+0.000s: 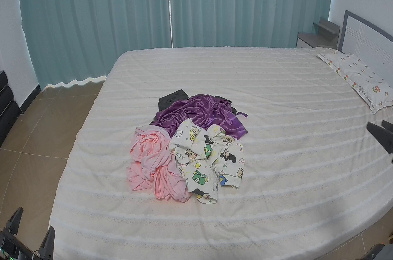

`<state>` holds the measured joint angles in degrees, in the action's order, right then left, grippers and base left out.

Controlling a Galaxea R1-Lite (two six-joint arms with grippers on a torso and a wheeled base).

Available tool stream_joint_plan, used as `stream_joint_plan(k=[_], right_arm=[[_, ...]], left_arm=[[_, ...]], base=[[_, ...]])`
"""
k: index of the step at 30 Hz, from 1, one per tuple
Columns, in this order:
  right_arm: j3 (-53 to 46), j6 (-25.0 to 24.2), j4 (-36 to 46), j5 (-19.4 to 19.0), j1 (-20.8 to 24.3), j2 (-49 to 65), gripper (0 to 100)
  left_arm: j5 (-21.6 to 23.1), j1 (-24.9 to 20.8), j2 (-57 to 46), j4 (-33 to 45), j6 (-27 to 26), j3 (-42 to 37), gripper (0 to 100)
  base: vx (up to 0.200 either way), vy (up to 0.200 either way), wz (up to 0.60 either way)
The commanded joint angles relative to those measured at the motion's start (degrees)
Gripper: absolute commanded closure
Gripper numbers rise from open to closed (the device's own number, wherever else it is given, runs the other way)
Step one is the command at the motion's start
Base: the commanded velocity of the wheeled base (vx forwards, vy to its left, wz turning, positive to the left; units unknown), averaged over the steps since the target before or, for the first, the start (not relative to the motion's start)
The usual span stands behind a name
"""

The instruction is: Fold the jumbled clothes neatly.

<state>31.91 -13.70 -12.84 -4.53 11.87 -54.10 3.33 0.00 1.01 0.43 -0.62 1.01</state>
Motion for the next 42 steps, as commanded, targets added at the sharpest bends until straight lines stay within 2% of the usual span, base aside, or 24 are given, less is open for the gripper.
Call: stream_joint_plan(k=[1,11,18,37,42], right_arm=[[16.42,-21.89,-26.01,-6.45,12.21,-66.48,0],[25.65,-22.07,-26.01,-5.4,14.85,-80.81,0],[31.19,-21.89,-25.31,-0.39,16.16,-87.05,0],[36.38,-21.28,-23.73,1.72,17.22,-90.04,0],[36.73,-20.05,-22.85,3.92,17.04,-90.21,0]], left_arm=[[0.01,0.0,-1.01,0.01,0.01,-1.01,0],[0.01,0.0,-1.01,0.01,0.01,-1.01,0],[0.01,0.0,-1.01,0.01,0.01,-1.01,0],[0.01,0.0,-1.01,0.01,0.01,-1.01,0],[0.01,0.0,-1.01,0.01,0.01,-1.01,0]], base=[[0.0,0.0,0.0],[0.0,0.0,0.0],[0.0,0.0,0.0],[0.0,0.0,0.0],[0.0,0.0,0.0]])
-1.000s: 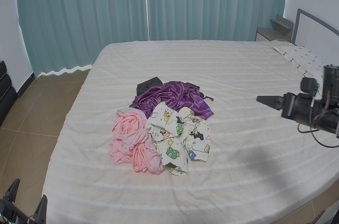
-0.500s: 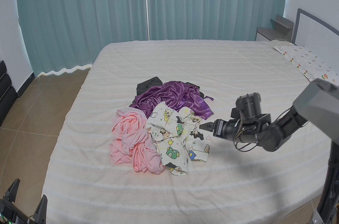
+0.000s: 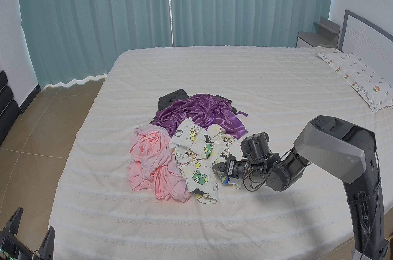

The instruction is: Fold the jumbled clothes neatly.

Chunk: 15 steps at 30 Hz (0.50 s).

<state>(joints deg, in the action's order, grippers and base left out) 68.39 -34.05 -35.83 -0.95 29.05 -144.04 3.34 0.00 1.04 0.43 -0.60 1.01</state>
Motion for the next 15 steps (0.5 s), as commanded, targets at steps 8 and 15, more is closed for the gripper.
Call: stream_joint_plan(k=[8,15], right_arm=[[0.25,4.08,3.31,2.18,-0.05,-0.71,0],[1.13,5.31,3.31,2.88,0.22,-1.59,100]], left_arm=[[0.0,0.0,-1.04,0.01,-0.02,-1.01,0],[0.0,0.0,-1.04,0.01,-0.02,-1.01,0]], base=[[0.0,0.0,0.0],[0.0,0.0,0.0]])
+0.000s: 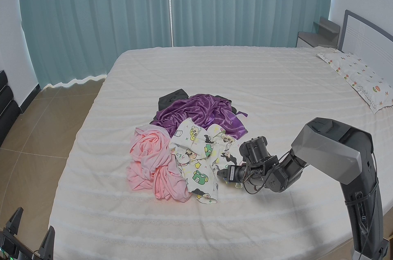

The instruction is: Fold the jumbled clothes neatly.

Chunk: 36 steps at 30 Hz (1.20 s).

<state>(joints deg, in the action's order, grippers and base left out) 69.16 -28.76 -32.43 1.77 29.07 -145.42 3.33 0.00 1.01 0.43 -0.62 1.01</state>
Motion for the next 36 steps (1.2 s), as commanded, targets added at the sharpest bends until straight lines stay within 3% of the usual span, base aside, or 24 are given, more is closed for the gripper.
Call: stream_joint_plan(k=[1,6,14,19,29,36], right_arm=[[0.36,0.02,-0.09,0.52,0.19,-0.21,100],[-0.6,-0.25,-0.62,1.22,0.02,1.11,100],[-11.85,-0.77,-0.88,0.34,-0.42,13.23,100],[-23.89,-0.69,-7.21,-4.14,-0.51,22.64,100],[-42.35,-0.6,-24.09,-8.1,-0.69,37.67,100],[-46.48,-0.6,-25.84,-12.4,-0.69,51.73,100]], left_arm=[[0.01,0.0,-1.01,0.01,0.01,-1.01,0],[0.01,0.0,-1.01,0.01,0.01,-1.01,0],[0.01,0.0,-1.01,0.01,0.01,-1.01,0],[0.01,0.0,-1.01,0.01,-0.08,-1.01,0],[0.1,0.0,-1.01,-0.16,-0.78,-1.01,0],[0.19,0.0,-1.01,-0.6,-3.6,-1.01,0]], base=[[0.0,0.0,0.0],[0.0,0.0,0.0],[0.0,0.0,0.0],[0.0,0.0,0.0],[0.0,0.0,0.0],[0.0,0.0,0.0]])
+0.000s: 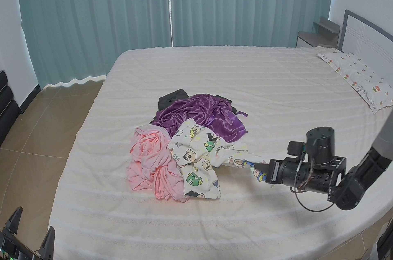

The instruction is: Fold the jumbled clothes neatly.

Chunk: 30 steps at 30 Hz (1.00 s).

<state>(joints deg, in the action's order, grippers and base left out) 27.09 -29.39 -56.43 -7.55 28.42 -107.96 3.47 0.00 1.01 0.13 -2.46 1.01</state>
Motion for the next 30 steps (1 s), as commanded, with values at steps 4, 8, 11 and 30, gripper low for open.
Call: stream_joint_plan(k=[4,8,11,30], right_arm=[[-3.09,0.04,-1.93,-6.52,0.59,18.93,100],[0.69,0.21,-1.93,-8.63,2.26,19.81,100],[6.22,0.04,-1.93,-8.1,3.22,19.19,100],[30.22,0.21,-1.05,-1.51,11.57,14.09,100]], left_arm=[[0.39,-0.18,6.46,-3.12,5.8,12.26,0],[4.17,0.0,21.58,-7.87,9.67,26.32,0],[16.65,-3.96,30.72,-7.17,3.43,25.18,0],[20.78,-26.98,82.92,-34.24,3.34,22.37,0]], base=[[0.0,0.0,0.0],[0.0,0.0,0.0],[0.0,0.0,0.0],[0.0,0.0,0.0]])
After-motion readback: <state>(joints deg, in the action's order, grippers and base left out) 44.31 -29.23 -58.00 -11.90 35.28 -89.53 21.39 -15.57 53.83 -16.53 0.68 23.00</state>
